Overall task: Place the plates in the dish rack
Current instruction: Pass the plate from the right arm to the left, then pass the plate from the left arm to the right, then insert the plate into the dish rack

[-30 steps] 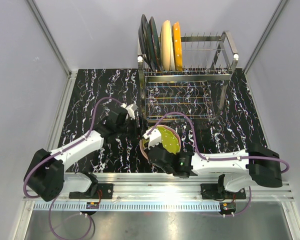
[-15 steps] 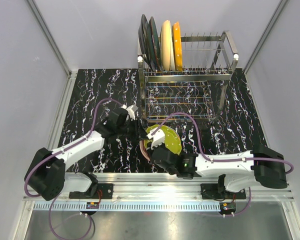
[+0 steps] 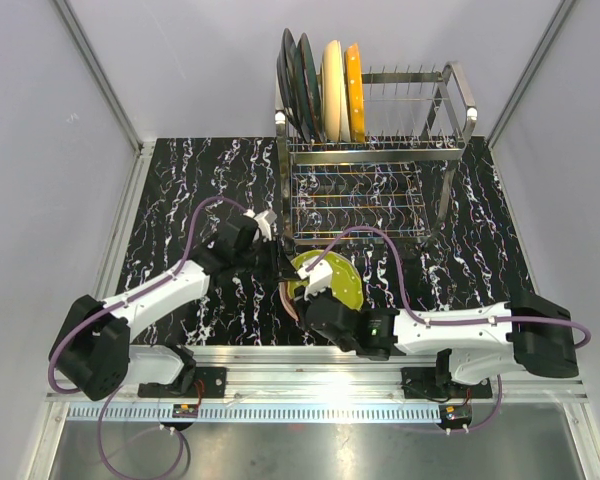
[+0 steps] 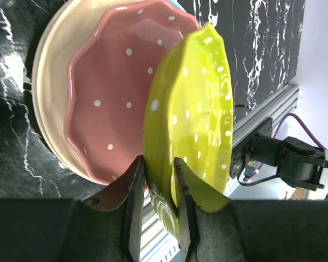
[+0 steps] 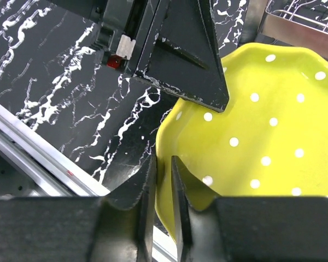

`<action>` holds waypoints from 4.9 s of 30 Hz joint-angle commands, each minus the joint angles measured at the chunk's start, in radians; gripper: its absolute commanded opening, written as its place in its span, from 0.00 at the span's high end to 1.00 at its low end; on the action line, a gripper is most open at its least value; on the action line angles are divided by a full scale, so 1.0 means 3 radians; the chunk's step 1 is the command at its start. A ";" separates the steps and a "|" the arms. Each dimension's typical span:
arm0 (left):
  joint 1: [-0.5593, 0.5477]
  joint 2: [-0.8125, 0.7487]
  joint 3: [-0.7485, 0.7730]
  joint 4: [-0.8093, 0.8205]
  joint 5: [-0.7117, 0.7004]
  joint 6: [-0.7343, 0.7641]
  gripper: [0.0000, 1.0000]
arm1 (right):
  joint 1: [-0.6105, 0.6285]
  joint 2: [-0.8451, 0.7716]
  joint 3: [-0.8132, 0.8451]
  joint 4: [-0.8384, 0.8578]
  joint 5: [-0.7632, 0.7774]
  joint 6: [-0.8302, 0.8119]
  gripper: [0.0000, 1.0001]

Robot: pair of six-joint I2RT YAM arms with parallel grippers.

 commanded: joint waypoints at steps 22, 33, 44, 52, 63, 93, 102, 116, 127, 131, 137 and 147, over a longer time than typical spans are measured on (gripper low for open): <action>0.0004 -0.0189 0.0416 -0.0298 -0.0051 0.0263 0.85 | 0.0321 -0.0170 0.0330 -0.0778 0.0805 -0.0044 0.14; 0.0004 -0.0194 0.0549 -0.0431 -0.0082 0.0263 0.84 | 0.0674 0.0565 0.0816 -0.1401 0.1219 0.0180 0.03; 0.0009 -0.0322 0.0631 -0.0569 -0.0071 0.0258 0.83 | 0.0674 0.0780 0.0841 -0.1642 0.1435 0.0493 0.06; 0.0004 -0.0383 0.0682 -0.0641 -0.0030 0.0238 0.83 | 0.0674 0.1144 0.1245 -0.2333 0.1624 0.0917 0.13; 0.0004 -0.0480 0.0871 -0.0881 0.0097 0.0274 0.79 | 0.0684 0.1041 0.1353 -0.2731 0.1762 0.1163 0.28; 0.0009 -0.0301 0.1040 -0.1029 0.0143 0.0437 0.62 | 0.0955 0.1522 0.2273 -0.5515 0.2406 0.3674 0.88; 0.0009 -0.0260 0.0994 -0.0983 0.0287 0.0453 0.49 | 0.0955 0.1257 0.2207 -0.5055 0.2468 0.3219 0.95; 0.0020 -0.0220 0.1346 -0.1234 0.0297 0.0734 0.35 | 0.0823 0.0224 0.1036 -0.1884 0.1885 0.0540 0.99; 0.0132 -0.0199 0.1643 -0.1418 0.0287 0.0907 0.29 | 0.0572 0.0183 0.0975 -0.1627 0.1547 0.0371 0.98; 0.0178 -0.0337 0.1980 -0.1693 -0.0009 0.1132 0.19 | 0.0409 -0.0062 0.0939 -0.1535 0.1409 0.0192 0.97; 0.0183 -0.0776 0.2079 -0.1756 -0.0771 0.1403 0.04 | 0.0306 -0.0323 0.1061 -0.1592 0.1287 -0.0100 0.99; 0.0188 -0.1549 0.1200 -0.1490 -0.1922 0.1675 0.01 | 0.0102 -0.0733 0.1097 -0.1412 0.0929 -0.0305 1.00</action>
